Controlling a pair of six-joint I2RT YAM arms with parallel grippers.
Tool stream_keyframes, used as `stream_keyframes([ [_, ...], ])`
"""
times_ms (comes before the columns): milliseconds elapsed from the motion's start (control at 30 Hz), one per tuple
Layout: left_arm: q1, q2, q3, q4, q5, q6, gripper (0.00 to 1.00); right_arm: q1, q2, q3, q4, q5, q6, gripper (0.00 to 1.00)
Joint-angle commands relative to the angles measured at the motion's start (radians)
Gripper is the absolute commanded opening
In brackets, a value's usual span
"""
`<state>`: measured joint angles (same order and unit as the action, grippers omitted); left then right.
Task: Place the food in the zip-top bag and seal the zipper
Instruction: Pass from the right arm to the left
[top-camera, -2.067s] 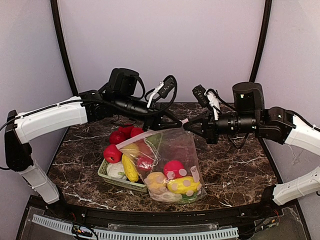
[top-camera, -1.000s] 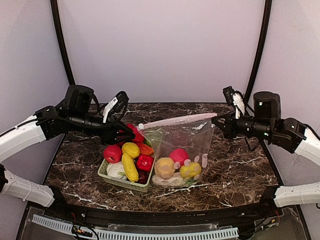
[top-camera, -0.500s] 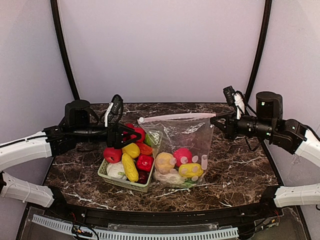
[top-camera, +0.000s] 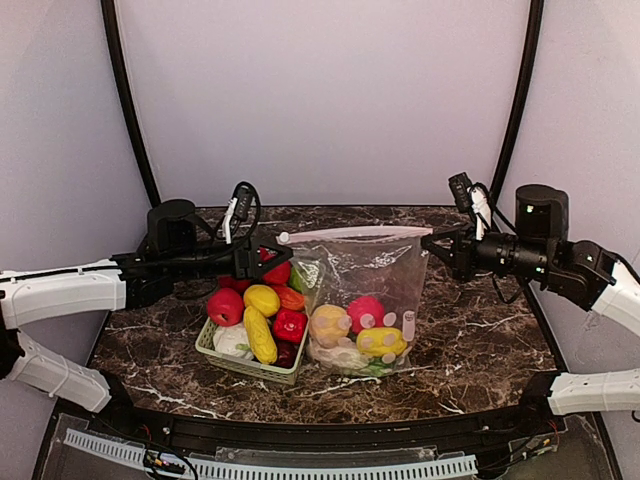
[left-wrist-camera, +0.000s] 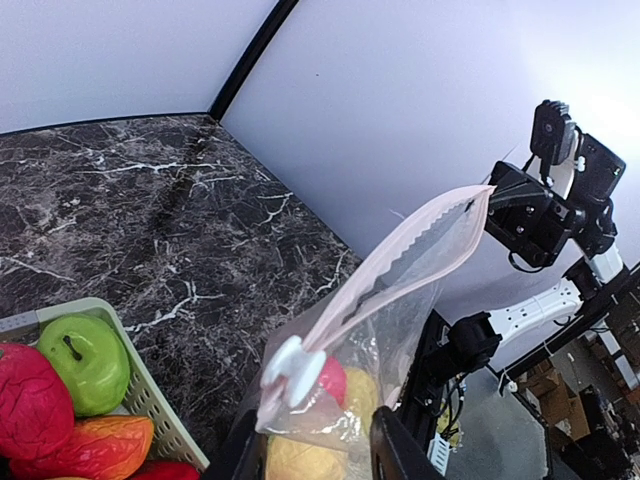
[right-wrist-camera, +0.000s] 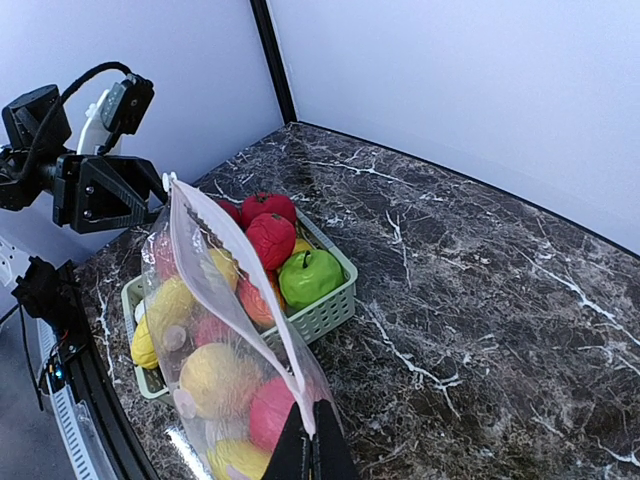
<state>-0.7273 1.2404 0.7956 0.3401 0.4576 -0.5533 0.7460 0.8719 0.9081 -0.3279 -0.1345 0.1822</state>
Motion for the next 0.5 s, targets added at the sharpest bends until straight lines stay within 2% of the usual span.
stream_keyframes([
  [0, 0.002, -0.003, -0.009, 0.05, -0.004, -0.009, 0.31, -0.002, -0.012, -0.012, 0.052, -0.01, 0.002, 0.0],
  [133, 0.002, 0.013, -0.01, 0.081, -0.002, -0.01, 0.19, -0.002, -0.013, -0.012, 0.051, -0.011, -0.002, 0.0],
  [233, 0.003, 0.033, -0.007, 0.105, 0.004, -0.011, 0.04, -0.002, -0.017, -0.006, 0.048, -0.01, 0.0, 0.0],
  [300, 0.002, 0.042, -0.007, 0.127, 0.012, -0.009, 0.01, -0.002, -0.017, 0.005, 0.038, -0.01, 0.002, 0.03],
  [467, 0.002, 0.061, 0.007, 0.154, 0.068, 0.03, 0.01, -0.002, 0.001, 0.076, -0.008, -0.012, -0.03, 0.6],
])
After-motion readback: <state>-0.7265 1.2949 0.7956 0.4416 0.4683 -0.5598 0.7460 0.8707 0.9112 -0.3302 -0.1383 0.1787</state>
